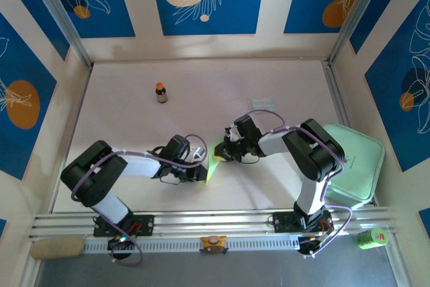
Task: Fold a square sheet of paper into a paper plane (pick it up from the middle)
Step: Fold the wing for the fifth time at the center of the table.
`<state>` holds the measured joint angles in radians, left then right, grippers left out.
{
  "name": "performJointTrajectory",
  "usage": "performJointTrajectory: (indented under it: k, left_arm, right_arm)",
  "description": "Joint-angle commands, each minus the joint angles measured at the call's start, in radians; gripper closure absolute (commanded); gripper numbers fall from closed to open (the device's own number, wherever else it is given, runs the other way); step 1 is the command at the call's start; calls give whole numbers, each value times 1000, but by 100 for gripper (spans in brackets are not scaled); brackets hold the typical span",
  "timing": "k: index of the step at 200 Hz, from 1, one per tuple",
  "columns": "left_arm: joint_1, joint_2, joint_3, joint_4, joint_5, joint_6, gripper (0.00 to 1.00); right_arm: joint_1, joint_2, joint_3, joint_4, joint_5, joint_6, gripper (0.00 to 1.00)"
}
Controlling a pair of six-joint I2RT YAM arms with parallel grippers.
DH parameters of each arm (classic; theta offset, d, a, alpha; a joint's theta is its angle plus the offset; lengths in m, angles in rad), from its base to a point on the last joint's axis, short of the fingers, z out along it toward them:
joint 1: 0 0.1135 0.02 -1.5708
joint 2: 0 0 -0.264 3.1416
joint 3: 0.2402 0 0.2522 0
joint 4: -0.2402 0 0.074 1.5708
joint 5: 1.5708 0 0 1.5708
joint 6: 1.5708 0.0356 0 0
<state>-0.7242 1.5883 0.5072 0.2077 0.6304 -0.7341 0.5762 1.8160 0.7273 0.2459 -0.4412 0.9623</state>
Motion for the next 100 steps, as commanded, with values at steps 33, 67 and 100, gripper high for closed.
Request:
performJointTrajectory:
  k: [33, 67, 100]
  left_arm:
    - [-17, -21, -51, -133, 5, 4, 99]
    - [-19, -24, -63, -118, 19, -5, 100]
    - [-23, -38, -85, -111, 16, -20, 96]
  right_arm:
    - [1, 46, -34, -128, 117, 12, 91]
    - [1, 45, -38, -127, 118, 12, 91]
    - [1, 45, -40, -126, 122, 15, 91]
